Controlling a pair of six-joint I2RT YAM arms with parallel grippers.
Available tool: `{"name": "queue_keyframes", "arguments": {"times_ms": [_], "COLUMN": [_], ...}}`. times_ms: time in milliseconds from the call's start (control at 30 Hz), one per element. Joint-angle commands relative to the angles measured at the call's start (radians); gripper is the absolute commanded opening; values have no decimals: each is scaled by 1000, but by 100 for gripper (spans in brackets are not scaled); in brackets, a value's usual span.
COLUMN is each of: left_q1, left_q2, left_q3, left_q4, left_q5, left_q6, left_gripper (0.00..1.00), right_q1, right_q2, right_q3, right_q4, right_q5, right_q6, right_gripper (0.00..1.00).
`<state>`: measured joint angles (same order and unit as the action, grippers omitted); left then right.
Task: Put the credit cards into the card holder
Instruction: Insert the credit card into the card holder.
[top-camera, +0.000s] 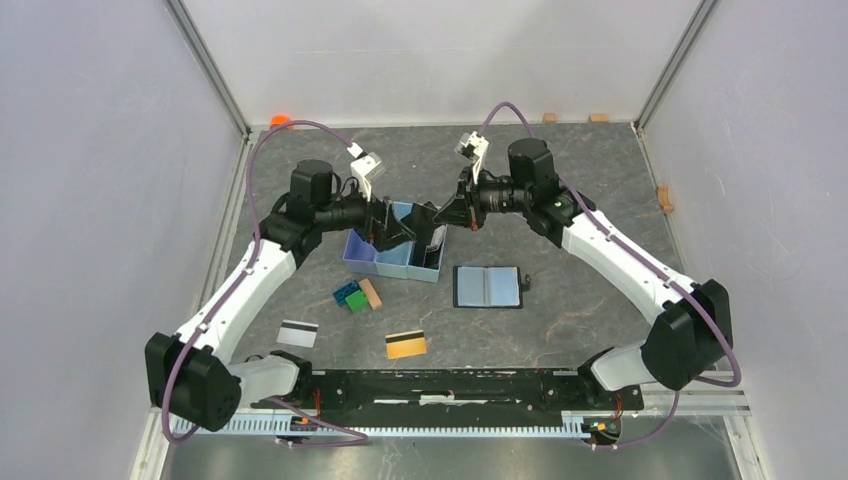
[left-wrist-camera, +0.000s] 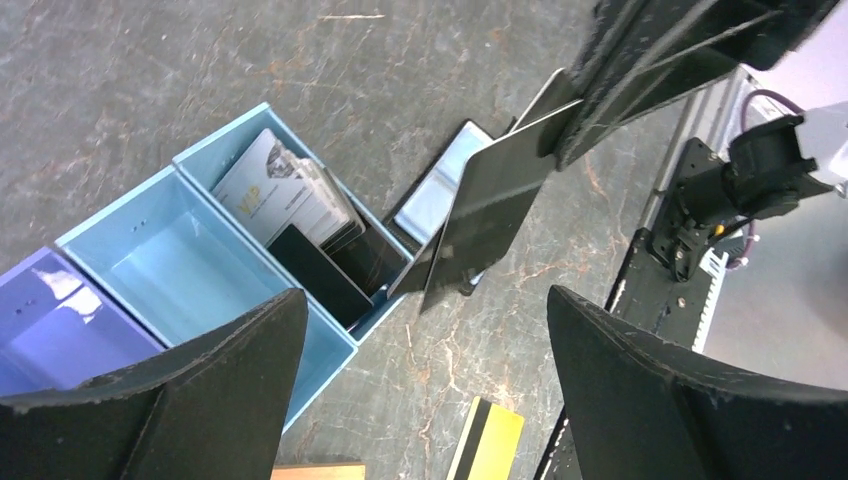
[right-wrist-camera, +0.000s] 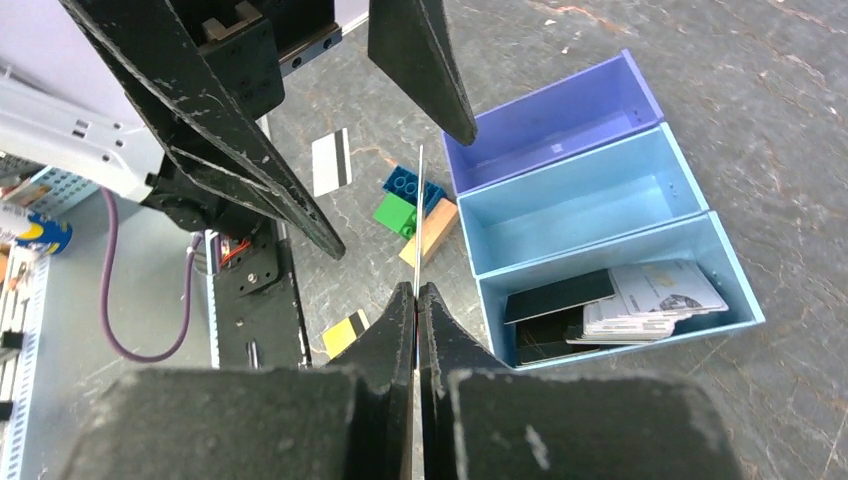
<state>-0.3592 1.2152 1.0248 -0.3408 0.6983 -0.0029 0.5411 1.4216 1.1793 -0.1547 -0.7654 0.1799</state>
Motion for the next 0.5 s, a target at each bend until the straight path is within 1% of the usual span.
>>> {"name": "queue_keyframes", "arguments": {"times_ms": [0,100,167,233,300,333,367,433,467], "left_q1": [3,1,0,1,-3,-7,-11,-16,-18], "left_q2": [-5,32,46,62,79,88,94,95,94], "left_q3": [-8,6,8,4,-2,-5,-6,-10,-13], "left_q4": [17,8,8,9,19,20,20,20,26], "left_q5": [130,230,261,276,306,324,335,340,342], "left_q6": [51,39,28,14,-16,-26,-29,-34,-37], "left_gripper": [96,94,88,74,44,31,24,13,12], "right_q1": [-1,0,3,5,7,7,6,6,6], "right_q2": [39,64,80,90,95,97,97,94,93], "right_q3": [66,86,104,114,121,122,122,119,116], "right_q4": [-91,-125,-154,-171,-176,-177,-177,-171,-171], "right_q5": [-138,-178,-185,-192,-199,-197,-192,-184,-185], "right_q6": [-102,-126,-151,-162,-166,-168,-170,-171,-171], "right_gripper": [0,0,0,0,0,0,0,0,0]}}
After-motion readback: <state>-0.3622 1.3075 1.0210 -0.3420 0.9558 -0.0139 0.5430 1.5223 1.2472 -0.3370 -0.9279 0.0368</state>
